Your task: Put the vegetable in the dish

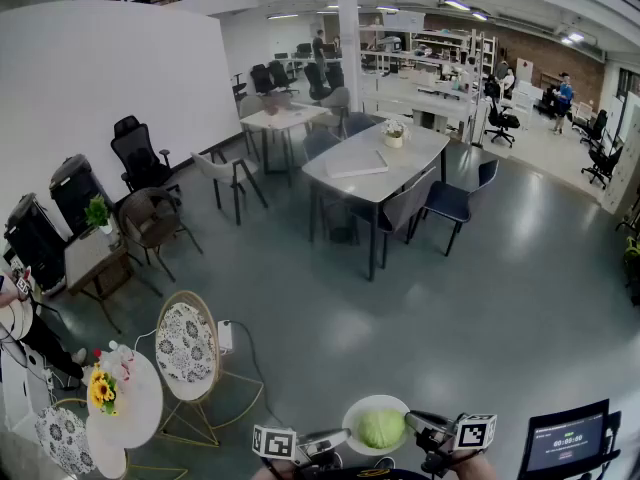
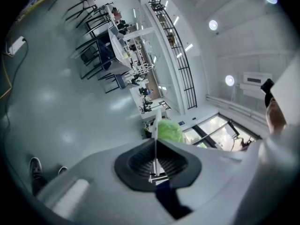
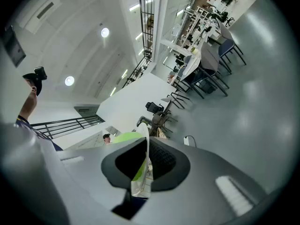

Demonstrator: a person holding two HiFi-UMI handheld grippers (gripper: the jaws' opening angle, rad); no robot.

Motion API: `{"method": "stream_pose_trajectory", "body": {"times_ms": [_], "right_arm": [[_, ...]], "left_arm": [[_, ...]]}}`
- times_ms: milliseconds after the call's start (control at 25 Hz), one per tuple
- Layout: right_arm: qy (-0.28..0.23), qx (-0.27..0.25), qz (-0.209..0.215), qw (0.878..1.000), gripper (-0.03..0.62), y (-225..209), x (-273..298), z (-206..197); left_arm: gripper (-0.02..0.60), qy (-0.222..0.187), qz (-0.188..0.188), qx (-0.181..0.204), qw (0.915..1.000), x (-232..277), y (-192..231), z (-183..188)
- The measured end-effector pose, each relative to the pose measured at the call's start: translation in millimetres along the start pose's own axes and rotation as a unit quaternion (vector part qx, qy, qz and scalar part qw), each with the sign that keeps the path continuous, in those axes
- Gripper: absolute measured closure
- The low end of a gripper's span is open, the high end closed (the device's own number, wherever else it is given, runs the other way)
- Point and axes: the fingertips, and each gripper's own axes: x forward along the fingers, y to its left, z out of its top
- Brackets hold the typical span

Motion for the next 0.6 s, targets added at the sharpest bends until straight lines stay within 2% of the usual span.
{"method": "stream_pose_trajectory", "body": {"times_ms": [600], "right_arm": [[-0.014, -0.001, 0.000, 1.000, 0.569, -13, -25, 4]], "left_arm": [[0.572, 0.011, -0.003, 0.008, 0.9999, 25, 2, -10]]}}
